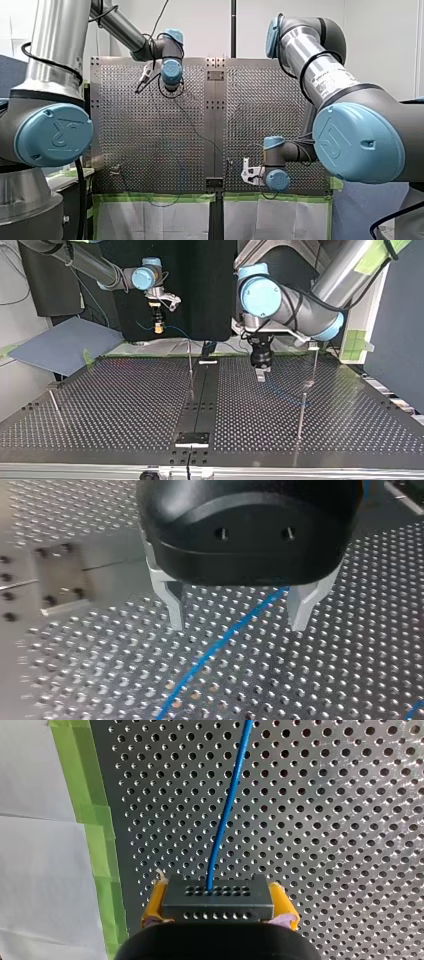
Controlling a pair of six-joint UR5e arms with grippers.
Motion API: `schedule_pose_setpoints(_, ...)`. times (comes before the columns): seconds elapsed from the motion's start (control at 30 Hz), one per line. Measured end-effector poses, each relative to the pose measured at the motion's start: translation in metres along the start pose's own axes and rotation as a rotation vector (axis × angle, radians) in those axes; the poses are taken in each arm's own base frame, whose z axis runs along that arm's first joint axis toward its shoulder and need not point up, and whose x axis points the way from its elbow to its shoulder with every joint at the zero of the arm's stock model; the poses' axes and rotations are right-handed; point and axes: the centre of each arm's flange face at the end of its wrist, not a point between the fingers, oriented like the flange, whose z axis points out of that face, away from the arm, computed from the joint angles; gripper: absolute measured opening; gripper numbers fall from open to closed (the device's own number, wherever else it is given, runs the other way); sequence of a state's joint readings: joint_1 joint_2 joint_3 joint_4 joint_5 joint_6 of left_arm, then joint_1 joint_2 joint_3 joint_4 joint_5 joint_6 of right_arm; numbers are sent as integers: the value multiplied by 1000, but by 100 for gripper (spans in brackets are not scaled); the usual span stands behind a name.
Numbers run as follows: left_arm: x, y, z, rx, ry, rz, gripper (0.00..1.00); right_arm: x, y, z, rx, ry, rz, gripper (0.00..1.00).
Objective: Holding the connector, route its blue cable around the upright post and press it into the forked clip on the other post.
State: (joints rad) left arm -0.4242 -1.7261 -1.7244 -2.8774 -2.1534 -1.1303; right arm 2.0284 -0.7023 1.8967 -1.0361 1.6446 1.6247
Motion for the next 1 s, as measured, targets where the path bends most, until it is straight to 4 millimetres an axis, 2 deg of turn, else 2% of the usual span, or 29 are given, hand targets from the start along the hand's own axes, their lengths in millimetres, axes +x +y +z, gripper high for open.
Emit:
schedule_pose_setpoints(0.37,1,2,11,10,-12,3,100,0,0,0,0,2,0,2)
schedule_pose_setpoints(0.57,-7,4,15,11,-27,-5,100,0,0,0,0,2,1,2)
schedule_pose_setpoints(1.0,-23,13,49,-18,17,-16,100,0,0,0,0,2,0,2)
